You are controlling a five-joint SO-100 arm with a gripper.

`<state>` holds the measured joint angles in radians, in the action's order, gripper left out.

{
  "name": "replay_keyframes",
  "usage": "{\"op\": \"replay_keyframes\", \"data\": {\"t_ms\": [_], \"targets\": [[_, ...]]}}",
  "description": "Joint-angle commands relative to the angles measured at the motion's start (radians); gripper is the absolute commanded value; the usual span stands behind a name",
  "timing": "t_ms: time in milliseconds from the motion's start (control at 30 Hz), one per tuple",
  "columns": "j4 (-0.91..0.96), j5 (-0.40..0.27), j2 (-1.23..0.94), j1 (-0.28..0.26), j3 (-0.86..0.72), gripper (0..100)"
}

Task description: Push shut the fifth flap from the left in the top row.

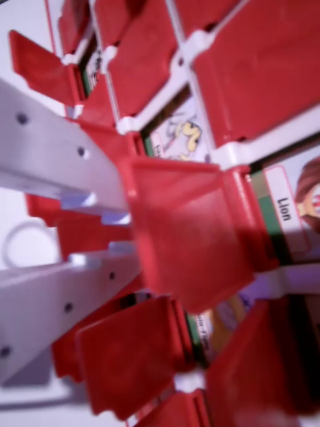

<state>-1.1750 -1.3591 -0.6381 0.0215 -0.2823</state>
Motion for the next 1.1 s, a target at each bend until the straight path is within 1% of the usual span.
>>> {"op": "replay_keyframes", "data": {"t_ms": [0,200,933,1067], "targets": [[0.048,0.006,-0.031,-0.006,0.12,2],[0.11,0.018,-0.018,-0.009,0.13,2],[0.29,0.015,-0.002,-0.012,0.155,2],[0.298,0.012,0.002,-0.012,0.155,2]]}}
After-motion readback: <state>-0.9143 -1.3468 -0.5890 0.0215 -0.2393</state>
